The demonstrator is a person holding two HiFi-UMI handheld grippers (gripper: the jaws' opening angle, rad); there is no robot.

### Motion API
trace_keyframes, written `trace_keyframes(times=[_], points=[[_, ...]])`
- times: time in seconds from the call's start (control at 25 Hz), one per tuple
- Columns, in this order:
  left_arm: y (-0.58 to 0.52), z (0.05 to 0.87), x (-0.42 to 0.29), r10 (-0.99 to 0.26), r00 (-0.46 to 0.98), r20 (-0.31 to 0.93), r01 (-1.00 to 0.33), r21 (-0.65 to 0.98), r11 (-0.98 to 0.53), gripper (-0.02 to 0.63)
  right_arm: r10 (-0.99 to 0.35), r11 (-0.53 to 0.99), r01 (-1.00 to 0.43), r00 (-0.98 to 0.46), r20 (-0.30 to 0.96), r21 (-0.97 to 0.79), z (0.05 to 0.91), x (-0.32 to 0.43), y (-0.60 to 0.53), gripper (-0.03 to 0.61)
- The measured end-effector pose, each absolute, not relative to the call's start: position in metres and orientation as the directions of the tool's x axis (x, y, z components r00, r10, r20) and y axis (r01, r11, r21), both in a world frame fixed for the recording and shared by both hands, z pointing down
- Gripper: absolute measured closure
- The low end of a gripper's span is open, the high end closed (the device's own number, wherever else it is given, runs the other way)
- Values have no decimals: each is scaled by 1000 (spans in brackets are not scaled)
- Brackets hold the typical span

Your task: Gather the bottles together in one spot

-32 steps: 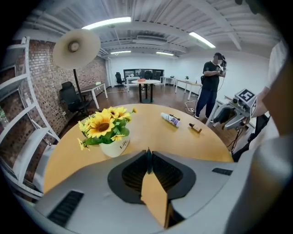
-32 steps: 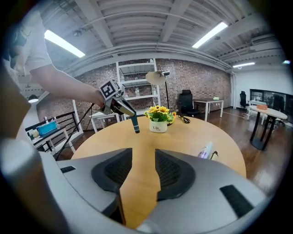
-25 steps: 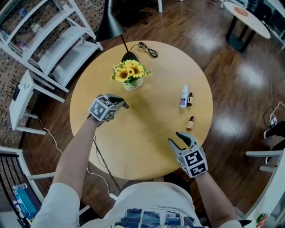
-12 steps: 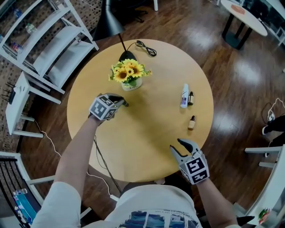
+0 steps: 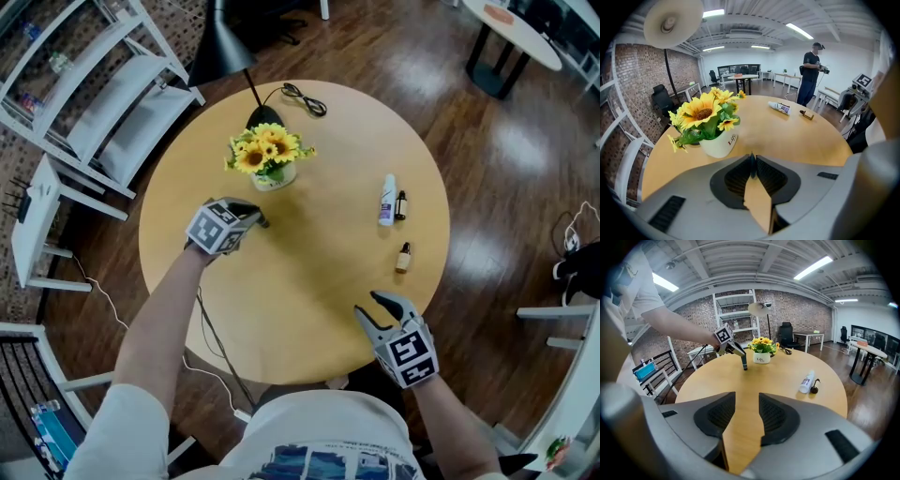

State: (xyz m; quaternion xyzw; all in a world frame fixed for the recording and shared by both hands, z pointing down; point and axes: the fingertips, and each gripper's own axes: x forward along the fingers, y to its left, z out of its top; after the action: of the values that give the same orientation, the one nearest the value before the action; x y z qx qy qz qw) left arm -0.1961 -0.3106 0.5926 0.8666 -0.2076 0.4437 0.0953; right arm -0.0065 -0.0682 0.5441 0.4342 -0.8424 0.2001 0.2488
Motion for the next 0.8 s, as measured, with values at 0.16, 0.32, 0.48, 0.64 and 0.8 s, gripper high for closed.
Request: trace_keyframes(times=[0.16, 0.32, 0.48, 0.64, 0.8], points=[[-311, 591, -196, -280, 515, 810, -445, -27, -895, 570, -628, 545, -829, -502, 594, -125, 546, -5, -68, 393], [-311, 592, -195, -286, 511, 811, -445, -36, -895, 569, -627, 544, -829, -505, 593, -130, 549, -4, -68, 393], [-311, 588, -194, -292, 520, 802, -443, -39, -896, 569, -626, 545, -828, -505, 594, -129, 549, -4, -68, 393], [-310, 584, -193, -299, 523, 798, -443, -46, -896, 568, -624, 549, -825, -511, 591, -135, 549, -5, -67, 393], [-309, 572, -198, -327, 518, 790, -460, -65, -886, 568, -618, 563, -816, -522, 588, -133, 548, -4, -67, 393]])
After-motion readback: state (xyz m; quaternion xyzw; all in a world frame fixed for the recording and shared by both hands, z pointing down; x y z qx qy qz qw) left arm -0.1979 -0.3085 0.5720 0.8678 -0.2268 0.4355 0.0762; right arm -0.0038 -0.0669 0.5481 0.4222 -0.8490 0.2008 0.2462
